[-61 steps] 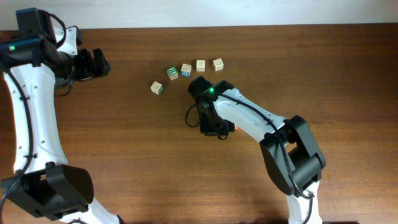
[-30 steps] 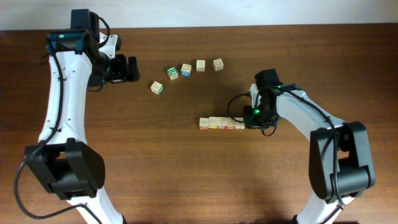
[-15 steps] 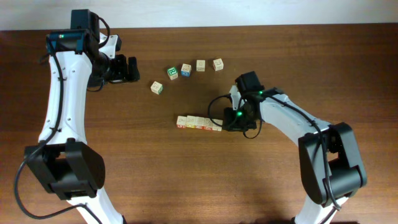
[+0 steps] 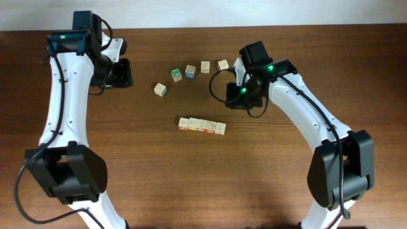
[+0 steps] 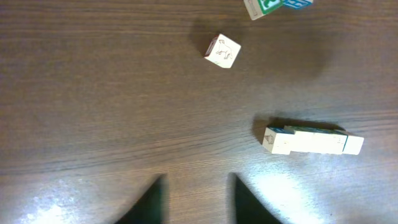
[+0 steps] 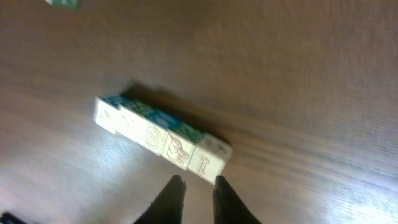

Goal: Rotate 5 blocks

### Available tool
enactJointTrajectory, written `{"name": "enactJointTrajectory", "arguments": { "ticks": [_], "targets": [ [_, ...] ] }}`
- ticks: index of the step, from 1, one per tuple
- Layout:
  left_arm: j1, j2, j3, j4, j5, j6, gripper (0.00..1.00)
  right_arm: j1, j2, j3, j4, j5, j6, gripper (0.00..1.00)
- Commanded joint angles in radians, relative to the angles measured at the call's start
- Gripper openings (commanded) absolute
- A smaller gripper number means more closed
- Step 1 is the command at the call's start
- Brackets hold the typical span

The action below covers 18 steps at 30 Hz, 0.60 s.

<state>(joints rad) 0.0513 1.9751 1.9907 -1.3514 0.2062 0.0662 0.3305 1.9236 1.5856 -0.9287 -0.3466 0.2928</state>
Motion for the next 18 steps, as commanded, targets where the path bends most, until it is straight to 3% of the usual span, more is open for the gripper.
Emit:
{"name": "enactJointTrajectory", "arguments": {
  "ticks": [1, 2, 6, 10, 13, 18],
  "targets": [
    [-0.022, 0.007, -0.034, -0.002, 0.066, 0.018, 0.06, -0.001, -0.004, 0.020, 0.025, -0.019, 0.005, 0.06],
    [-0.038, 0.007, -0.070, 0.006, 0.063, 0.018, 0.00, -0.005, -0.004, 0.020, 0.019, -0.018, 0.004, 0.05],
    [-0.082, 0.007, -0.227, 0.071, 0.064, 0.017, 0.00, -0.076, -0.004, 0.019, -0.099, -0.051, 0.039, 0.04],
    [-0.126, 0.007, -0.399, 0.200, 0.095, 0.017, 0.00, -0.129, -0.004, -0.050, -0.111, -0.163, -0.045, 0.05],
    [-0.140, 0.007, -0.488, 0.311, 0.209, 0.017, 0.00, -0.130, -0.004, -0.152, -0.035, -0.258, -0.045, 0.05],
    [-0.149, 0.007, -0.602, 0.455, 0.225, -0.010, 0.00, -0.130, -0.004, -0.358, 0.209, -0.377, -0.040, 0.04]
  ]
}}
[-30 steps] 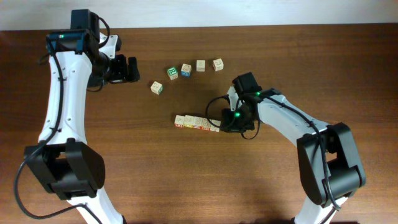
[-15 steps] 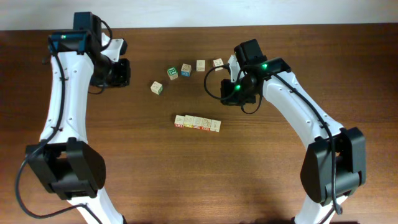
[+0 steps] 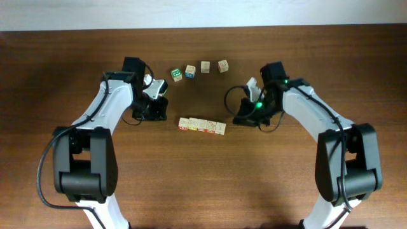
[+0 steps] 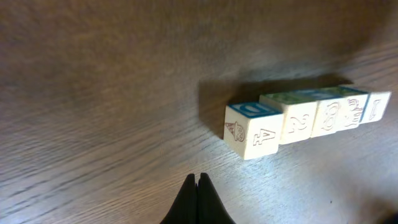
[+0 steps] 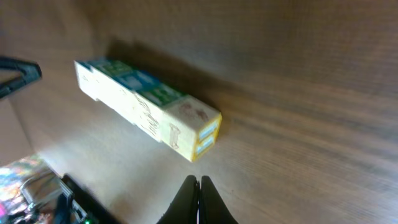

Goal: Rotate 5 blocks

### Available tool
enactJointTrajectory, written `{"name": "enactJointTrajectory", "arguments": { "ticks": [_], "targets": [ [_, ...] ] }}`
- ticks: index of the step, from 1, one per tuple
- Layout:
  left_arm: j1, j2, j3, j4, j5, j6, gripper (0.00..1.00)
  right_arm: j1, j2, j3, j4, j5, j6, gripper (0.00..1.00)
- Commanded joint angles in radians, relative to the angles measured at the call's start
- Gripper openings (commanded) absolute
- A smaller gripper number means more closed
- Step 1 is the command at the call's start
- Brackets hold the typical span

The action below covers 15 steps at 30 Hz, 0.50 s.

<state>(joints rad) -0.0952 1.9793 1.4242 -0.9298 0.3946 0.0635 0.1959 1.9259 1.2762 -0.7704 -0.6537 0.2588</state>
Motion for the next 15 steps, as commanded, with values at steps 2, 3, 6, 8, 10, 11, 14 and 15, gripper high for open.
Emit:
{"name": "enactJointTrajectory", "arguments": {
  "ticks": [2, 3, 6, 8, 10, 11, 14, 15],
  "targets": [
    [-0.002, 0.003, -0.050, 0.063, 0.032, -0.011, 0.00, 0.005, -0.006, -0.069, 0.074, -0.068, 0.009, 0.04],
    [-0.002, 0.003, -0.051, 0.071, 0.023, -0.011, 0.00, 0.005, -0.006, -0.082, 0.088, -0.056, 0.021, 0.05],
    [-0.002, 0.003, -0.051, 0.105, -0.006, -0.011, 0.00, 0.005, -0.006, -0.113, 0.138, -0.015, 0.100, 0.04],
    [-0.003, 0.003, -0.051, 0.116, -0.006, -0.011, 0.00, 0.009, -0.006, -0.135, 0.184, -0.011, 0.153, 0.04],
    [-0.003, 0.003, -0.051, 0.123, -0.006, -0.009, 0.00, 0.021, -0.006, -0.169, 0.245, -0.008, 0.178, 0.05],
    [-0.003, 0.003, -0.053, 0.136, -0.005, 0.000, 0.00, 0.027, -0.006, -0.180, 0.261, -0.003, 0.193, 0.05],
    [-0.003, 0.005, -0.070, 0.172, -0.005, 0.014, 0.00, 0.039, -0.006, -0.188, 0.270, 0.023, 0.214, 0.05],
    [-0.003, 0.005, -0.080, 0.182, -0.005, 0.013, 0.00, 0.041, -0.006, -0.188, 0.270, 0.031, 0.214, 0.04]
  ]
}}
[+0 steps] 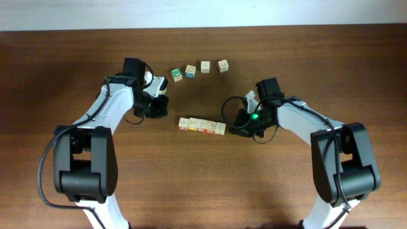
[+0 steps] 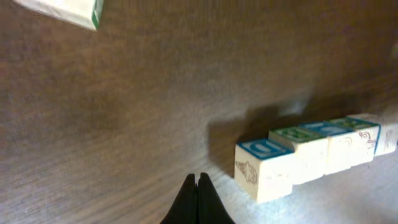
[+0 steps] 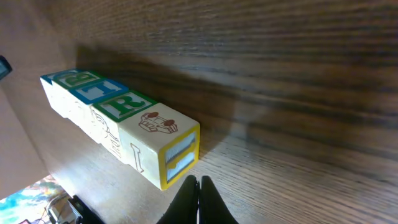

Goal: Rotate 5 blocks

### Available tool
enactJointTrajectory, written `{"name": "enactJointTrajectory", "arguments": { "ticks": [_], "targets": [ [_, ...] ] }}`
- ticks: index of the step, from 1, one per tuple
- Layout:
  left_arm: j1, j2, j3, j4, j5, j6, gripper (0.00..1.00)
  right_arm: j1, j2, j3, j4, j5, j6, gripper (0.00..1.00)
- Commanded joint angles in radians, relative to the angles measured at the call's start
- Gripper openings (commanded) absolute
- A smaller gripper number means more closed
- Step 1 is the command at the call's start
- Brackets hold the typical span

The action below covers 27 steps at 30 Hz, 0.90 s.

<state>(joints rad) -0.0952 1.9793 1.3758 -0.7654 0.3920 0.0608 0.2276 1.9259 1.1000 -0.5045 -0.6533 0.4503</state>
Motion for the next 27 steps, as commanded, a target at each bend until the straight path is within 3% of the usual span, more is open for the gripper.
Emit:
{"name": "enactJointTrajectory", "arguments": {
  "ticks": [1, 9, 27],
  "targets": [
    [-0.003, 0.005, -0.051, 0.036, 0.010, 0.016, 0.00, 0.009, -0.006, -0.012, 0.006, 0.041, 0.023, 0.05],
    [-0.051, 0.005, -0.099, 0.101, 0.057, 0.004, 0.00, 0.026, -0.006, -0.013, 0.040, 0.064, 0.041, 0.04],
    [-0.143, 0.005, -0.118, 0.053, 0.058, -0.077, 0.00, 0.042, -0.006, -0.013, 0.096, 0.055, 0.002, 0.05]
  ]
}}
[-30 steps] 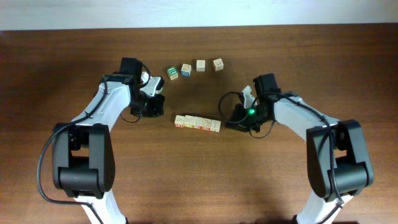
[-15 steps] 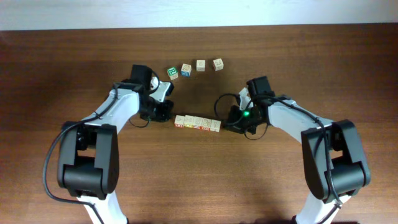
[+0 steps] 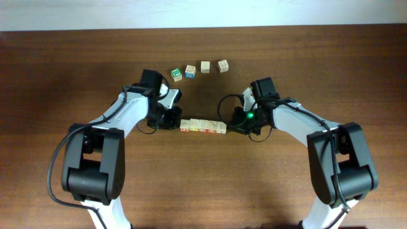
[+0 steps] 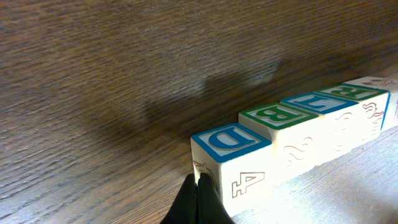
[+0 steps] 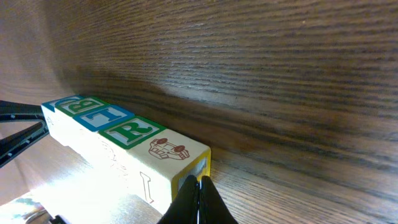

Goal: Rotate 5 blocks

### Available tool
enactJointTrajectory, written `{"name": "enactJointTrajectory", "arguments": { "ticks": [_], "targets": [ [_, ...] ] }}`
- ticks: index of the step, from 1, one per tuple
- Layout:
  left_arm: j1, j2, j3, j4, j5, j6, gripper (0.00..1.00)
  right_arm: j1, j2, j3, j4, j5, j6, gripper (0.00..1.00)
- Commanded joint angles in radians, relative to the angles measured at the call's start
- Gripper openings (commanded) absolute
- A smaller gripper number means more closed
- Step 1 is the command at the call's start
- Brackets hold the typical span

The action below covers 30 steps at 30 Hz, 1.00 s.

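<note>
A row of wooden letter blocks [image 3: 202,126] lies side by side in the middle of the table. In the left wrist view the row [image 4: 292,134] shows D, B and T on top. My left gripper [image 4: 198,185] is shut, its tips pressed against the D block's end face. In the right wrist view the row [image 5: 124,149] shows B, T, R and a picture block. My right gripper [image 5: 198,184] is shut, its tips against the yellow-edged end block. In the overhead view the left gripper [image 3: 173,122] and right gripper [image 3: 233,125] stand at opposite ends of the row.
Loose blocks lie in a line at the back: a green one [image 3: 176,75], a blue-marked one [image 3: 190,70] and two pale ones [image 3: 205,66] [image 3: 222,65]. Brown wooden table [image 3: 203,184] all round.
Both shut grippers have closed in on the row's ends. The left one was a little up-left of the D block and now touches it. The right one now touches the yellow-edged end block.
At first both arms were far from the row, the left at the back left, both grippers open. Then both grippers were shut and near the row's ends. They came nearer still, and now each presses an end of the row.
</note>
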<state>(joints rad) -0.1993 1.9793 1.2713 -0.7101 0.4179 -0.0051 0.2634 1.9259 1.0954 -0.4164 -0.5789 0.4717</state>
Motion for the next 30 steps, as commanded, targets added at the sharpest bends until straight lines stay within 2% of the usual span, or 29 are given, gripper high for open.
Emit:
{"name": "enactJointTrajectory", "arguments": {
  "ticks": [1, 5, 12, 19, 24, 27, 30],
  "targets": [
    [-0.048, 0.005, -0.013, -0.002, 0.031, -0.027, 0.00, 0.006, -0.006, -0.008, 0.010, -0.019, -0.019, 0.05],
    [-0.076, 0.005, -0.013, -0.007, 0.032, -0.078, 0.00, 0.006, -0.006, -0.008, 0.021, -0.019, -0.040, 0.05],
    [-0.079, 0.005, -0.013, -0.027, -0.002, -0.077, 0.00, 0.003, -0.006, 0.001, 0.026, -0.018, -0.098, 0.04],
    [-0.072, 0.005, -0.013, -0.021, -0.132, -0.077, 0.00, -0.004, -0.006, 0.177, -0.245, 0.123, -0.173, 0.05],
    [-0.072, 0.005, -0.011, -0.020, -0.213, -0.077, 0.00, -0.002, -0.006, 0.218, -0.306, 0.169, -0.177, 0.06],
    [-0.057, 0.005, 0.051, -0.077, -0.301, -0.132, 0.00, 0.021, -0.006, 0.252, -0.319, 0.193, -0.184, 0.05],
    [-0.029, 0.005, 0.193, -0.195, -0.378, -0.137, 0.00, 0.068, -0.006, 0.377, -0.412, 0.286, -0.183, 0.05]
  ]
}}
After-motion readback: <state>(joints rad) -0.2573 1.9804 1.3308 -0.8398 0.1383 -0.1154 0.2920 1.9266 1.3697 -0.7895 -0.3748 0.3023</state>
